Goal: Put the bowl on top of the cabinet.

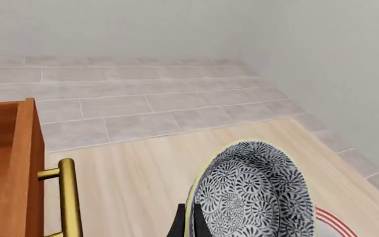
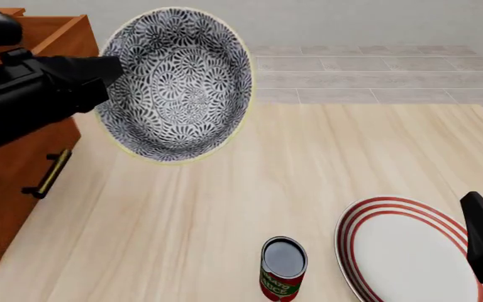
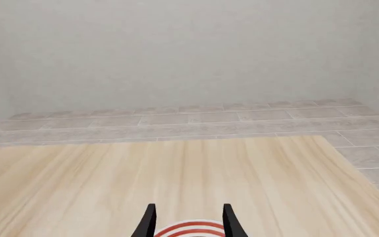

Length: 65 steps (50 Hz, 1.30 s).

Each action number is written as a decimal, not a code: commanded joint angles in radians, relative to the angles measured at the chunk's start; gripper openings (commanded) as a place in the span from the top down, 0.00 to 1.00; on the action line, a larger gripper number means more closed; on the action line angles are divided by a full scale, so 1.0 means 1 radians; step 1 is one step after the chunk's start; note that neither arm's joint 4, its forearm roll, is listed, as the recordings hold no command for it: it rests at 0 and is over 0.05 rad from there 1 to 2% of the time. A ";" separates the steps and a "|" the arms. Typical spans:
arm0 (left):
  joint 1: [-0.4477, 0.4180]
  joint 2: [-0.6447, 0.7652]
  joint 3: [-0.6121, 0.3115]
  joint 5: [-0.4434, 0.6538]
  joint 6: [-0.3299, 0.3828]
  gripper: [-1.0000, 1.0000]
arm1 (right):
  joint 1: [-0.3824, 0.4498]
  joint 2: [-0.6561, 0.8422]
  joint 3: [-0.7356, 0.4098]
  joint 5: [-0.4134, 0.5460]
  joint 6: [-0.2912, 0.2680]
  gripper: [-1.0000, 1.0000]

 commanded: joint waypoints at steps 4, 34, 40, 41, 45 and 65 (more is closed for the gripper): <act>0.046 -0.018 -0.064 0.063 0.008 1.00 | 0.000 0.000 -0.001 0.001 -0.002 0.00; 0.187 -0.063 -0.111 0.100 -0.044 1.00 | 0.001 0.000 -0.002 0.003 0.002 0.00; 0.220 -0.083 -0.119 0.119 -0.015 1.00 | 0.001 0.000 -0.001 0.002 0.001 0.00; 0.221 -0.087 -0.120 0.122 -0.012 1.00 | 0.001 0.000 -0.001 0.002 0.001 0.00; 0.254 -0.105 -0.123 0.132 -0.018 1.00 | 0.002 0.000 -0.001 0.003 0.001 0.00; 0.355 -0.153 -0.126 0.146 -0.062 1.00 | 0.002 0.000 -0.002 0.003 0.002 0.00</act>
